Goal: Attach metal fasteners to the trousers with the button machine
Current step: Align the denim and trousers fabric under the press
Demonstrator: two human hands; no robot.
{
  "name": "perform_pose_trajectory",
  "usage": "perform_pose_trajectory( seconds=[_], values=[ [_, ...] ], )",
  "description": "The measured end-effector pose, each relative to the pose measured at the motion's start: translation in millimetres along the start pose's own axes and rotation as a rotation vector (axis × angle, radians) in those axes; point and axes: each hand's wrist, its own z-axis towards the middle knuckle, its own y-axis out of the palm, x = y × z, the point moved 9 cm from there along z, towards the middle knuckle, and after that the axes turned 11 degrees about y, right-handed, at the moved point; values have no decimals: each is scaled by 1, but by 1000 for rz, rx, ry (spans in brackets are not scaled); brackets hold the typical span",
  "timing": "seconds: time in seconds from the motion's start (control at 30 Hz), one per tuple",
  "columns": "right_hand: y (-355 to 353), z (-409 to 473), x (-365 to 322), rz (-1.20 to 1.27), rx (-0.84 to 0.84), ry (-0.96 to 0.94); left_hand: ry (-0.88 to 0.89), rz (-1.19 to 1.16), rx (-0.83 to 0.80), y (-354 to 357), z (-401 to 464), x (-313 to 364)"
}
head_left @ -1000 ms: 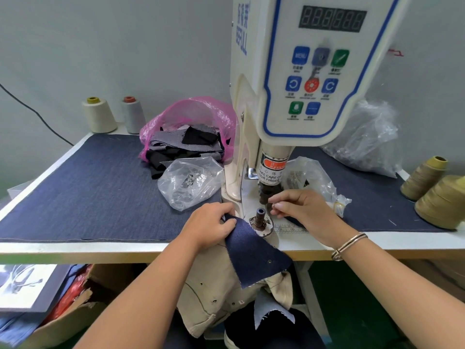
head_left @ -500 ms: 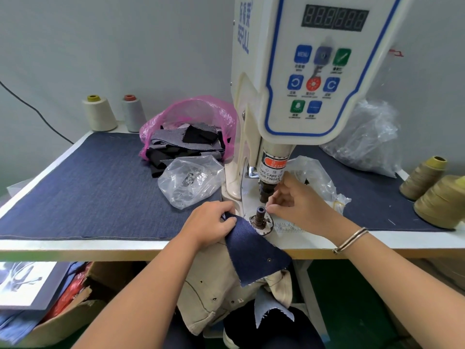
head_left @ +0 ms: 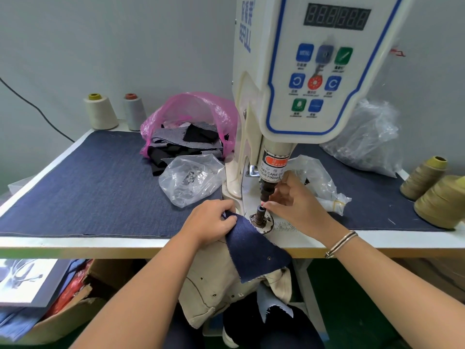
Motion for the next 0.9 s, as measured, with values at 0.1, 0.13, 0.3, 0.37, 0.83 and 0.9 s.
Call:
perform_pose_trajectory(
  seconds=[0.1, 0.13, 0.3, 0.37, 0.83, 0.9],
  values=[
    [1, -2, -2, -9, -7, -23, 1, -8, 4, 0, 0, 0],
    [1, -3, -4, -12, -6, -31, 0, -10, 5, 0, 0, 0],
    [-2, -8, -9, -23, 31, -69, -2, -15, 4, -1, 0, 1],
    [-1, -10, -10, -6, 35, -84, -2, -16, 6, -1, 0, 1],
    [-11, -33, -3, 136, 173, -93, -40, -247, 19, -5, -4, 6],
    [-10, -46, 3, 97, 190, -71, -23, -437, -4, -8, -6, 14]
  ],
)
